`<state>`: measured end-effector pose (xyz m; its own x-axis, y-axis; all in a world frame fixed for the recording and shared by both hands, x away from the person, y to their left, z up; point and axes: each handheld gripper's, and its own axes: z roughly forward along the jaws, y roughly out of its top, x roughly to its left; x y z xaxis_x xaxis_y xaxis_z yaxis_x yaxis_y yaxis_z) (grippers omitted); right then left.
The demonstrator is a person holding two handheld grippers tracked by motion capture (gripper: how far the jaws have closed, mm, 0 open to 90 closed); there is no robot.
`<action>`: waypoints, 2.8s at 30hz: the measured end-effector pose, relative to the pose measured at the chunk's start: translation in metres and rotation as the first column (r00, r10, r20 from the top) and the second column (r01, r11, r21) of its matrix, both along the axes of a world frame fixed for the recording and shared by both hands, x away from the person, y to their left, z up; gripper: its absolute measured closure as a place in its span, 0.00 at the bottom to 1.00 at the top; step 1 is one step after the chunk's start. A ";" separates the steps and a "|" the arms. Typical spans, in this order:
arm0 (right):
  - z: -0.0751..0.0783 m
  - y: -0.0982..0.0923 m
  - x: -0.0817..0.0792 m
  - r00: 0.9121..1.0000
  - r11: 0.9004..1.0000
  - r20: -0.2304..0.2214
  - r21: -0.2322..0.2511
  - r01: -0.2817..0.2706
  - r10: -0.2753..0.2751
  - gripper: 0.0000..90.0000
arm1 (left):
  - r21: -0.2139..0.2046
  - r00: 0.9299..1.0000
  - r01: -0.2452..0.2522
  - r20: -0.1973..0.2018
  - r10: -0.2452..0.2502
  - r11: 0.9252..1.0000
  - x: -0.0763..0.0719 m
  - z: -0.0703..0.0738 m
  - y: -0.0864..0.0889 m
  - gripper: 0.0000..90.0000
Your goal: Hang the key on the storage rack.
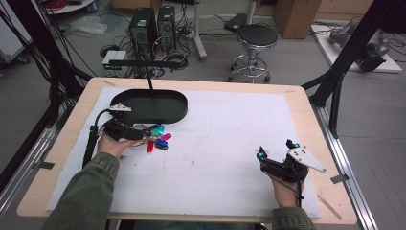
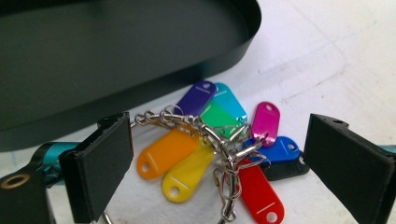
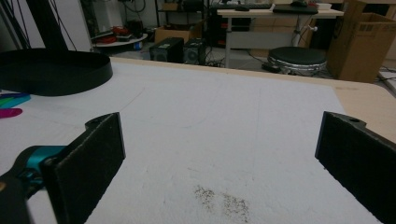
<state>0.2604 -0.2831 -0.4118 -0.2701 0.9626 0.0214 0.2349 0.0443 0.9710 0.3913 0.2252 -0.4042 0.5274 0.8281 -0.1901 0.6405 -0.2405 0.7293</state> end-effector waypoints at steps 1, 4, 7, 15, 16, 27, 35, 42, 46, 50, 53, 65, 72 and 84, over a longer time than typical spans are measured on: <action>0.000 0.000 -0.001 1.000 1.000 -0.001 -0.001 0.000 0.000 0.00 | -0.005 1.000 0.001 -0.006 -0.001 1.000 0.000 -0.001 -0.003 0.10; 0.001 0.000 -0.002 1.000 1.000 0.022 -0.004 0.000 0.000 0.00 | 0.001 1.000 0.013 -0.011 -0.013 1.000 0.001 -0.004 -0.009 0.10; 0.000 0.001 0.000 1.000 1.000 0.009 -0.011 -0.006 0.006 0.00 | 0.034 0.999 0.020 -0.031 -0.019 0.999 0.004 -0.007 -0.015 0.13; 0.001 0.001 -0.002 1.000 1.000 0.027 -0.017 0.005 -0.004 0.00 | 0.033 0.997 0.030 -0.077 -0.027 0.999 0.006 -0.012 -0.016 0.23; 0.001 0.001 -0.002 1.000 1.000 0.028 -0.017 0.004 -0.004 0.01 | 0.030 0.996 0.031 -0.080 -0.028 0.999 0.006 -0.012 -0.017 0.24; 0.000 0.002 -0.002 1.000 1.000 0.015 -0.022 -0.002 0.002 0.00 | 0.058 0.994 0.031 -0.105 -0.025 0.998 0.006 -0.017 -0.019 0.56; 0.000 0.002 -0.001 1.000 1.000 0.014 -0.024 -0.005 0.005 0.01 | 0.059 0.993 0.056 -0.103 -0.050 0.997 0.006 -0.019 -0.021 0.78; -0.001 0.003 -0.001 1.000 0.999 -0.003 -0.031 -0.011 0.011 0.01 | 0.083 0.995 0.087 -0.058 -0.082 0.993 0.002 -0.018 -0.024 0.90; 0.000 0.002 -0.001 1.000 1.000 -0.001 -0.029 -0.006 0.006 0.01 | 0.137 0.995 0.102 -0.021 -0.100 0.985 -0.003 -0.014 -0.027 0.91; 0.000 0.002 -0.001 1.000 0.999 0.004 -0.035 -0.008 0.008 0.01 | 0.162 0.994 0.104 0.006 -0.107 0.981 -0.006 -0.011 -0.026 0.91; 0.000 0.002 -0.001 1.000 1.000 0.003 -0.030 -0.003 0.003 0.01 | 0.159 0.995 0.096 0.025 -0.101 0.983 -0.008 -0.006 -0.023 0.91; 0.000 0.003 -0.002 1.000 0.999 0.007 -0.033 -0.006 0.006 0.01 | 0.120 0.991 0.076 0.101 -0.088 0.990 -0.017 0.015 -0.006 0.92; 0.000 0.003 -0.001 1.000 0.999 0.008 -0.037 -0.009 0.010 0.01 | 0.079 0.981 0.076 0.170 -0.089 0.994 -0.020 0.030 0.002 0.92; 0.000 0.002 -0.001 1.000 0.999 0.013 -0.031 -0.013 0.013 0.01 | 0.073 0.968 0.061 0.238 -0.077 0.995 -0.014 0.064 0.011 0.92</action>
<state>0.2593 -0.2808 -0.4119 -0.2829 0.9591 -0.0117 0.2217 0.0773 0.9720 0.3776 0.2366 -0.3399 0.6074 0.7944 0.0019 0.4286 -0.3297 0.8412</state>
